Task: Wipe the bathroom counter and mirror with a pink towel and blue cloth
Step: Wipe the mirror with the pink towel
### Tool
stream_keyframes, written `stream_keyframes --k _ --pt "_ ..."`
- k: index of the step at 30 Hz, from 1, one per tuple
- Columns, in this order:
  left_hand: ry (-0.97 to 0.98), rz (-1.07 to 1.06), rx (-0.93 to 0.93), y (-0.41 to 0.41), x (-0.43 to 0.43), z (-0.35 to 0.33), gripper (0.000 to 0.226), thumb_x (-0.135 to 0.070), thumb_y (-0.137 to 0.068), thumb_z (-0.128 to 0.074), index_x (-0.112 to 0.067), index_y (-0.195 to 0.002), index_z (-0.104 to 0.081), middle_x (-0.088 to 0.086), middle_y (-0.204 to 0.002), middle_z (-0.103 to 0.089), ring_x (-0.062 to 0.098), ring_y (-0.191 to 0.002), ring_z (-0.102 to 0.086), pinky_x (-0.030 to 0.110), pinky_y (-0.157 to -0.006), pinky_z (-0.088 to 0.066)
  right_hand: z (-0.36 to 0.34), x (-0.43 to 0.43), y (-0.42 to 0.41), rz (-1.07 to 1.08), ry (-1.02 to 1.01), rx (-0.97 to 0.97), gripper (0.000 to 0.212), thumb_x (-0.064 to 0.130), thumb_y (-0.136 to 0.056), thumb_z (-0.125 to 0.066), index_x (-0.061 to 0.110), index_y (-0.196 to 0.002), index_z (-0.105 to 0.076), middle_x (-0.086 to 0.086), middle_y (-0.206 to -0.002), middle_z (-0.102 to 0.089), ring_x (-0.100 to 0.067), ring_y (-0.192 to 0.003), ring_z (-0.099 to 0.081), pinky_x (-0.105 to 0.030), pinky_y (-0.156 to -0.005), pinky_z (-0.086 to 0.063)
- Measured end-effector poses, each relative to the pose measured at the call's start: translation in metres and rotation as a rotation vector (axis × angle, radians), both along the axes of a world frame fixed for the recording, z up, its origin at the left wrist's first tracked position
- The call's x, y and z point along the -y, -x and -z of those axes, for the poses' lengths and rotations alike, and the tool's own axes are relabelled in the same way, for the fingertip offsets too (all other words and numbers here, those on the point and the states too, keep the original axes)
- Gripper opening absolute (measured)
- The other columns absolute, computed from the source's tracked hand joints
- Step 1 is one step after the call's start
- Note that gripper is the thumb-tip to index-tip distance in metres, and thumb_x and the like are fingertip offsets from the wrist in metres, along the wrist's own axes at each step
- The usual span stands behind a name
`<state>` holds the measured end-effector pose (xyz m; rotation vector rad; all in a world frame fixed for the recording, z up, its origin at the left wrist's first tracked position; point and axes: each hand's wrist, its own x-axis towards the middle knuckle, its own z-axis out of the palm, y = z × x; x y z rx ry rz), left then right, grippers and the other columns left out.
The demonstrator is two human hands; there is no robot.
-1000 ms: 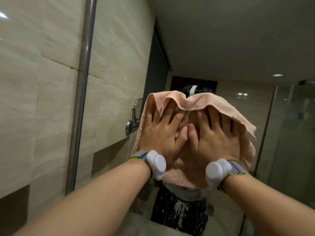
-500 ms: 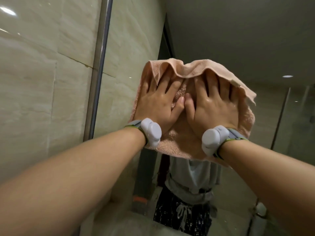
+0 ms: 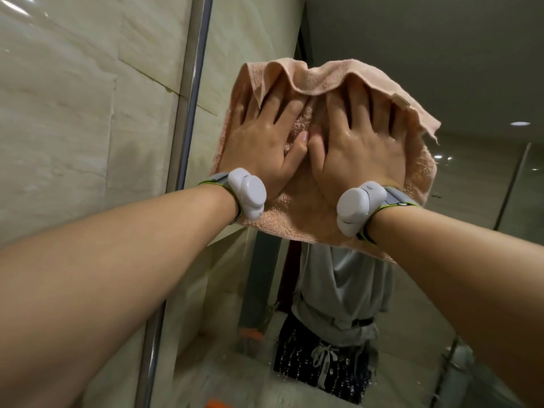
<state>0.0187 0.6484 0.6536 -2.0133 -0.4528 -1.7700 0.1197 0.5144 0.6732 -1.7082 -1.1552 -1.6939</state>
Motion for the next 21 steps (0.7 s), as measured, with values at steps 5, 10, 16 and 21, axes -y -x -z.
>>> stream_keyframes --k 5,10,16,21 --pt "0.028 -0.014 0.013 0.006 -0.006 0.005 0.059 -0.050 -0.104 -0.033 -0.020 -0.154 -0.042 0.012 -0.162 -0.036 0.034 -0.154 -0.027 0.050 -0.128 -0.012 0.003 -0.008 0.005 -0.018 0.021 0.011 0.061 0.051 -0.093 -0.037 0.024 -0.148 -0.037 -0.007 -0.154 -0.037 -0.034 -0.142 -0.029 -0.055 -0.113 -0.019" --pt "0.089 -0.040 0.016 0.013 -0.009 0.020 0.061 -0.049 -0.104 -0.033 -0.018 -0.156 -0.040 0.015 -0.163 -0.035 0.035 -0.154 -0.026 0.052 -0.128 -0.012 0.012 -0.017 0.012 -0.017 0.046 0.033 0.061 0.052 -0.093 -0.039 0.024 -0.148 -0.037 -0.006 -0.155 -0.036 -0.034 -0.142 -0.029 -0.055 -0.114 -0.020" --pt "0.122 -0.045 0.029 0.019 -0.012 0.036 0.060 -0.048 -0.103 -0.035 -0.015 -0.153 -0.043 0.018 -0.159 -0.039 0.039 -0.151 -0.031 0.054 -0.127 -0.015 0.023 -0.024 0.017 -0.012 0.068 0.049 0.060 0.052 -0.093 -0.039 0.025 -0.147 -0.038 -0.007 -0.154 -0.037 -0.035 -0.141 -0.032 -0.055 -0.114 -0.023" --pt "0.161 -0.037 0.013 0.026 -0.017 0.053 0.061 -0.047 -0.102 -0.036 -0.015 -0.153 -0.042 0.018 -0.160 -0.038 0.039 -0.152 -0.028 0.056 -0.126 -0.015 0.038 -0.031 0.020 -0.035 0.075 0.076 0.062 0.051 -0.092 -0.041 0.024 -0.147 -0.040 -0.007 -0.153 -0.039 -0.035 -0.140 -0.033 -0.054 -0.113 -0.021"
